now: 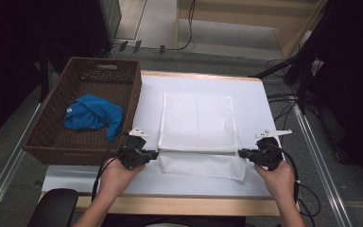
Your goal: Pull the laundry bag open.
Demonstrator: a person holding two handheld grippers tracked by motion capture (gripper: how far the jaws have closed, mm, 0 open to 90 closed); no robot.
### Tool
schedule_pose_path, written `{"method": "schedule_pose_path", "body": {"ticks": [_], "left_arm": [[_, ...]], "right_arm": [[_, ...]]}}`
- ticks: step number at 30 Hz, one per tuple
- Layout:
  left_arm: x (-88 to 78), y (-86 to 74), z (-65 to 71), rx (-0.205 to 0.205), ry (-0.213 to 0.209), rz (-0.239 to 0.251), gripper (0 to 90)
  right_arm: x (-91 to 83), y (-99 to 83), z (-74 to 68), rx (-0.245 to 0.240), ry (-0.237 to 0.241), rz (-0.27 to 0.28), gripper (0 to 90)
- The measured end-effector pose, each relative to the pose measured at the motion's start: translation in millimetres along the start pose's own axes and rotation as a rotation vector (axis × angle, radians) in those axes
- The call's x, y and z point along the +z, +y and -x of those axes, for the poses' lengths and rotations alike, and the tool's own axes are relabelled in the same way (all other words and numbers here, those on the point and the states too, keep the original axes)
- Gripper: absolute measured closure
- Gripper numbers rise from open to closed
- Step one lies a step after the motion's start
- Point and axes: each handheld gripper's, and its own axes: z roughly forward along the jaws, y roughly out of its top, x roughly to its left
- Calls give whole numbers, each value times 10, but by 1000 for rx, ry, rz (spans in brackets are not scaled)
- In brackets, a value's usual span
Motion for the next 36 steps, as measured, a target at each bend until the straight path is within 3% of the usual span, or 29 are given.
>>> {"method": "schedule_pose_path", "body": {"ticks": [9,17,22,28,36], "left_arm": [[133,-18,-8,-1,-21,-28,872],[273,-27,-3,12,-11,-45,870],[332,-44,-61,-5,-40,-31,862],[302,-47,-44,11,-49,-13,818],[226,-29,-9,18,-77,8,705]], "right_arm": [[131,-10,23,4,43,-7,882],[250,-2,72,-20,39,-13,874],[309,-8,91,-24,33,-29,864],[292,-8,91,-50,30,-15,774],[227,-8,67,-34,21,6,633]]}}
